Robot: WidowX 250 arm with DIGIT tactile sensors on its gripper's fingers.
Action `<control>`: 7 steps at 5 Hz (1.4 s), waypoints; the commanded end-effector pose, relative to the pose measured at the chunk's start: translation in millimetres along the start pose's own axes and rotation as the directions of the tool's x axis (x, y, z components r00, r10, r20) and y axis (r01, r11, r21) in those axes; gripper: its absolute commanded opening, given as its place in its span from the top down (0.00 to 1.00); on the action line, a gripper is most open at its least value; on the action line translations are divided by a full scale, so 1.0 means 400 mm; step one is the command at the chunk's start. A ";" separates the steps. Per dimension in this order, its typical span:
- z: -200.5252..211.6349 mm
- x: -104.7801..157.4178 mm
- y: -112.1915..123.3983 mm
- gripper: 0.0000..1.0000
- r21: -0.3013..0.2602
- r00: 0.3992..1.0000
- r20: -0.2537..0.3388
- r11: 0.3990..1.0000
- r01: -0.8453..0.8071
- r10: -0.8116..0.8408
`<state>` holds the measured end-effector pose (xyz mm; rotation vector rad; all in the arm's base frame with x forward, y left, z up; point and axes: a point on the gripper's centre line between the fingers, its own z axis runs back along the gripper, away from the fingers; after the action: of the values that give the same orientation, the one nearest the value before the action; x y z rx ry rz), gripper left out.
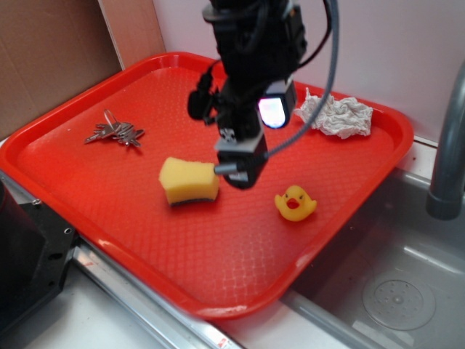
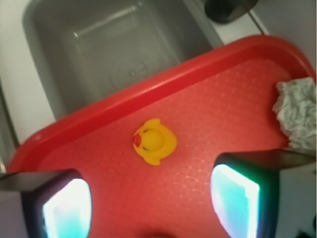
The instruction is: Grab the yellow duck.
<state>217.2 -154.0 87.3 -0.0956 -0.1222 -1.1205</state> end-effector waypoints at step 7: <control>-0.154 0.052 0.003 1.00 0.058 0.988 -0.140 0.996 -0.065 0.072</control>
<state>231.7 -168.7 21.7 0.0313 0.0217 -1.0428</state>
